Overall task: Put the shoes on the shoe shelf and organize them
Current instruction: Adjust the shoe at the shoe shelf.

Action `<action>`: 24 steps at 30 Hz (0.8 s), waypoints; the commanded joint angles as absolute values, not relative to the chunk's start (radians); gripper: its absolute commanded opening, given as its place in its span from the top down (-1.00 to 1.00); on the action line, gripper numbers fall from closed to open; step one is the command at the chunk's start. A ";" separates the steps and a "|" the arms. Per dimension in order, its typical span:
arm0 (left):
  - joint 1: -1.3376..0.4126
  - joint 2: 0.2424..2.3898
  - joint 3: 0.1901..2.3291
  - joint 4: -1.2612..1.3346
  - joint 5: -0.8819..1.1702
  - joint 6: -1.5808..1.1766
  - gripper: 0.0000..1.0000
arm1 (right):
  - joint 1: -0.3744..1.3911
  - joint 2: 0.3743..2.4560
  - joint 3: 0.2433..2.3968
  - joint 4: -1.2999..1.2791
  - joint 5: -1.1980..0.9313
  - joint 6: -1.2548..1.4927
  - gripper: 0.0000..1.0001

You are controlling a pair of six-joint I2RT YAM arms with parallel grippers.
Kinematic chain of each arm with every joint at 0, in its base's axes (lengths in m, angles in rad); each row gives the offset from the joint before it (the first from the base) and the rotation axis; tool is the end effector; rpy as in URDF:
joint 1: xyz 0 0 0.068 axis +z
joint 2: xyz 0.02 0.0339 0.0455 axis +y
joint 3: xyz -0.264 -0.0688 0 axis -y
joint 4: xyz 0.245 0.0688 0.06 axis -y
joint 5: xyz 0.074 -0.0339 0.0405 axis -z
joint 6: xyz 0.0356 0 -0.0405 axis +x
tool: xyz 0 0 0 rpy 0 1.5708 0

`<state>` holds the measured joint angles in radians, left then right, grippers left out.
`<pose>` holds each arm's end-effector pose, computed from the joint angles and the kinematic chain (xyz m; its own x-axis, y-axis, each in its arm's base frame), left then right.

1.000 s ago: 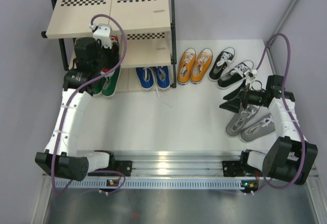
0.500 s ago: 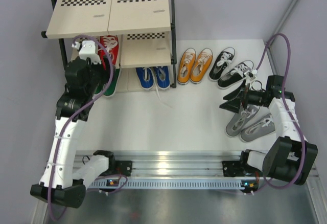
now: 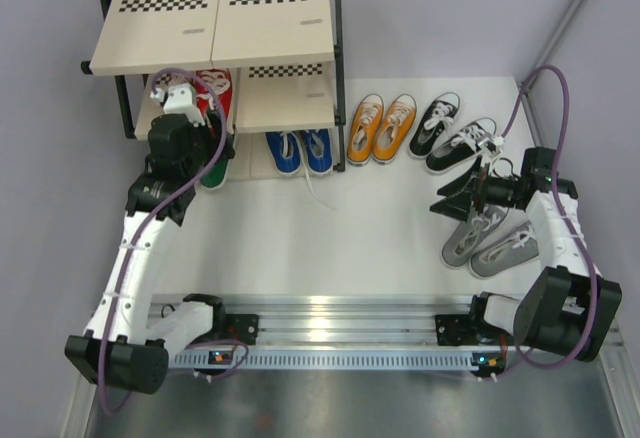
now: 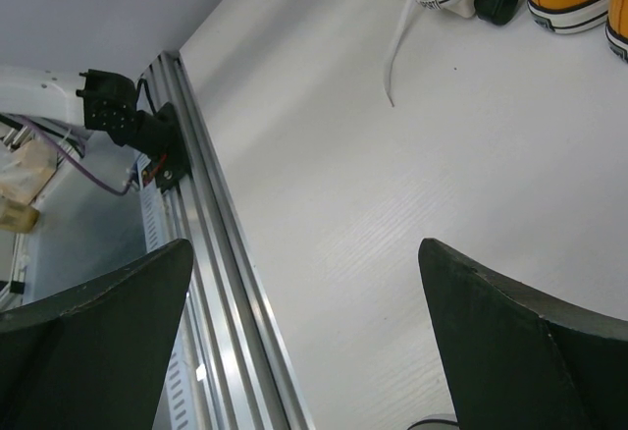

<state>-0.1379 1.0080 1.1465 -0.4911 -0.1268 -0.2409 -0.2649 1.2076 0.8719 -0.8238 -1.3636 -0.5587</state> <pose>0.2147 -0.0252 0.3923 -0.3367 -0.1922 -0.9218 -0.0633 0.9814 -0.1815 0.2116 -0.0213 0.2617 -0.5785 0.0439 -0.8145 -0.7434 0.3824 0.5487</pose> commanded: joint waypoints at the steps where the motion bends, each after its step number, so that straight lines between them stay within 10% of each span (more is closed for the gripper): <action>1: -0.127 1.055 1.204 -0.419 -0.198 -0.226 -0.42 | -0.284 1.212 0.919 -0.828 -1.410 -0.601 -0.96; 24: -0.074 1.134 1.233 -0.302 -0.093 -0.380 -0.32 | -0.298 1.213 0.930 -0.865 -1.416 -0.644 -0.96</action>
